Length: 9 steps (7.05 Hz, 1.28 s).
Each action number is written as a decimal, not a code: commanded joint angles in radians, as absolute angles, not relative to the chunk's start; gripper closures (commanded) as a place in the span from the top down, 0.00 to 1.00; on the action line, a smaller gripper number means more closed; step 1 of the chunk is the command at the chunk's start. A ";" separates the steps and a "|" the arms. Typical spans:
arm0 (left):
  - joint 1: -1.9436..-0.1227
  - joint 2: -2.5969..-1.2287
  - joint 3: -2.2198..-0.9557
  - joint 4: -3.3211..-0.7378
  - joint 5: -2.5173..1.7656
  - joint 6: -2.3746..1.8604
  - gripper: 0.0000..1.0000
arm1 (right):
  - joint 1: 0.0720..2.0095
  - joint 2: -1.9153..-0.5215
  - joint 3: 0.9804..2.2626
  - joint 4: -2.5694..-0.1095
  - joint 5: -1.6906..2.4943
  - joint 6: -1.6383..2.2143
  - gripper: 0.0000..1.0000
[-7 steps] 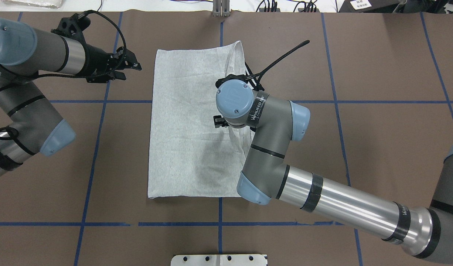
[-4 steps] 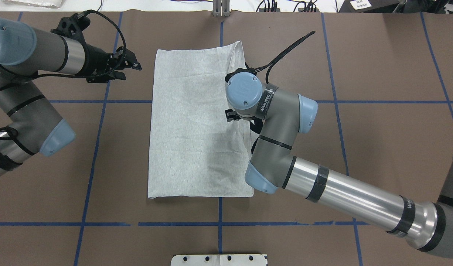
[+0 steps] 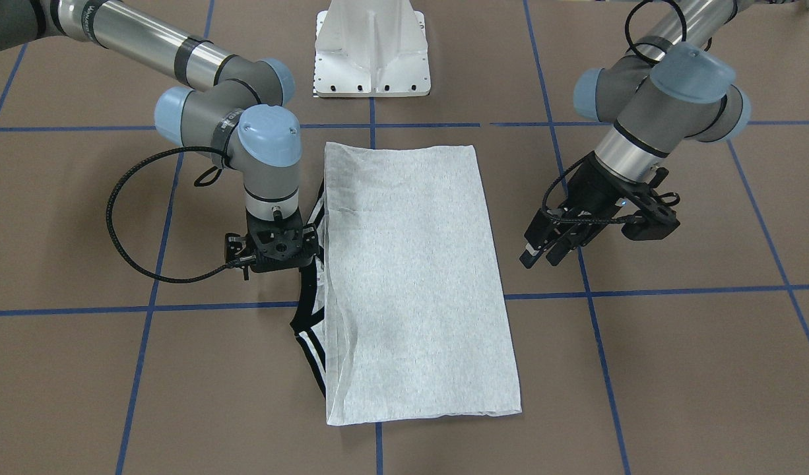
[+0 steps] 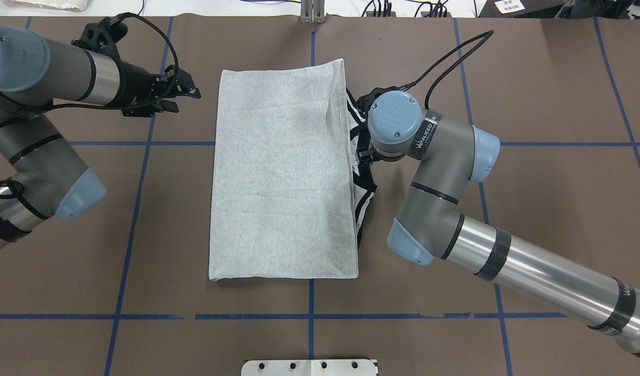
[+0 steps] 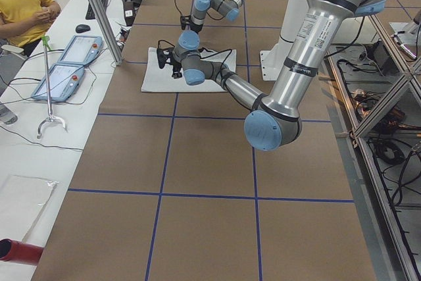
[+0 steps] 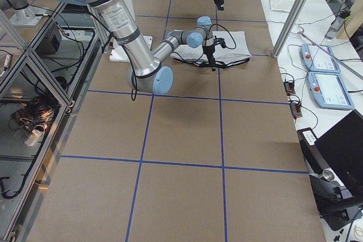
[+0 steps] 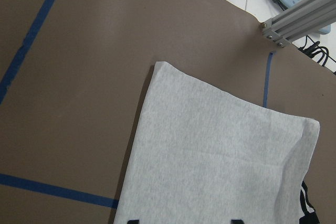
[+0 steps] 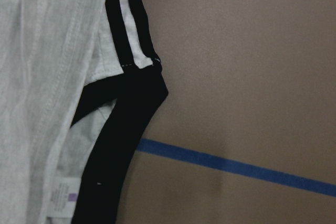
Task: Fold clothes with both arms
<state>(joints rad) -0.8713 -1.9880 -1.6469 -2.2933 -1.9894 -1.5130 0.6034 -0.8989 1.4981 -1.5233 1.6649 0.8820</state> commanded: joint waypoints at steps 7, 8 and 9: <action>-0.873 -1.987 -1.678 -2.261 -1.990 -1.519 0.66 | 0.289 -1.022 1.861 -1.531 1.458 2.100 1.00; -0.873 -1.987 -1.678 -2.261 -1.990 -1.517 0.66 | 0.252 -1.034 1.871 -1.531 1.416 2.220 1.00; -0.873 -1.987 -1.678 -2.261 -1.990 -1.517 0.65 | 0.214 -1.034 1.864 -1.532 1.387 2.285 1.00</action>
